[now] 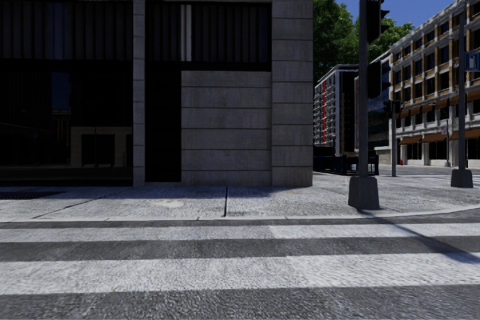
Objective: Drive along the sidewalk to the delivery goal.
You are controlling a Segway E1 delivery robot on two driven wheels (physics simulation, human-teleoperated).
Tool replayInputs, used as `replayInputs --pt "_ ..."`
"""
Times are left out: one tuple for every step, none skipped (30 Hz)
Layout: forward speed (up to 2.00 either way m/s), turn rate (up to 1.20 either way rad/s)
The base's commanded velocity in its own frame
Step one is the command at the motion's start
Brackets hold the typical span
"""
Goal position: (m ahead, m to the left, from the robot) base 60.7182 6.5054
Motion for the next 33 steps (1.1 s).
replayInputs --pt "2.0 0.0" --pt "2.0 0.0" --pt "2.0 0.0" --pt "2.0 0.0" --pt "2.0 0.0" --pt "2.0 -0.06" --pt "2.0 -0.11" --pt "2.0 -0.14" --pt "2.0 -0.15" --pt "2.0 -0.15" --pt "2.0 -0.15" --pt "2.0 -0.18" --pt "2.0 -0.25" --pt "2.0 -0.29" --pt "2.0 -0.3" --pt "2.0 -0.3" --pt "2.0 -0.3" --pt "2.0 -0.3" --pt "2.0 -0.3" --pt "2.0 -0.31" --pt "2.0 -0.32" --pt "2.0 -0.32" --pt "2.0 -0.32" --pt "2.0 -0.35" --pt "2.0 -0.38" --pt "2.0 -0.44" --pt "2.0 -0.45" --pt "2.0 -0.45" --pt "2.0 -0.45" --pt "1.95 -0.45" --pt "1.91 -0.45" --pt "1.87 -0.45" --pt "1.87 -0.45"
